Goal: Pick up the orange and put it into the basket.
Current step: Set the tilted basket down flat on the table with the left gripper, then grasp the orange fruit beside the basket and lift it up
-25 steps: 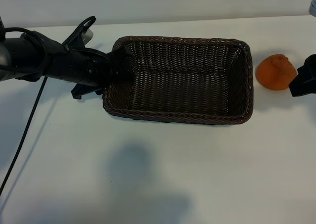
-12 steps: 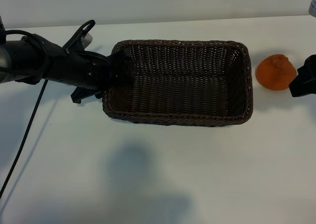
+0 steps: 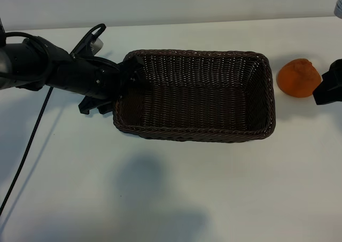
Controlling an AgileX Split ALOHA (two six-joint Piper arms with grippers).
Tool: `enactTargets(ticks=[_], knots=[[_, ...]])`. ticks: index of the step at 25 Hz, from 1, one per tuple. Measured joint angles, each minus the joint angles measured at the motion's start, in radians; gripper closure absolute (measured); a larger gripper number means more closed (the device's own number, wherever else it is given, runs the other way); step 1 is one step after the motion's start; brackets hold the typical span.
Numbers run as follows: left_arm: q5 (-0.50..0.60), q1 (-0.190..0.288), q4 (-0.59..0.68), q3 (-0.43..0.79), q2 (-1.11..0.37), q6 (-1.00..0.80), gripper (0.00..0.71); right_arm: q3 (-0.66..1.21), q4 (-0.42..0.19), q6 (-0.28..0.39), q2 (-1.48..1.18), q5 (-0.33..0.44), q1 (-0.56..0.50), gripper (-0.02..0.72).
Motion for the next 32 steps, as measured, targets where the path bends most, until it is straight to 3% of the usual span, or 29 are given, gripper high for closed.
enactTargets(ticks=[3,22,32], knots=[[0.005,0.000,0.009,0.000,-0.002,0.000,0.007,0.000,0.000,0.000,0.000,0.000,0.000,0.123],[0.050,0.000,0.133,0.000,-0.180,-0.059,0.042,0.000,0.000,-0.001,0.000,0.000,0.000,0.124],[0.091,0.000,0.380,0.000,-0.228,-0.271,0.052,0.000,0.000,-0.001,0.000,0.001,0.000,0.124]])
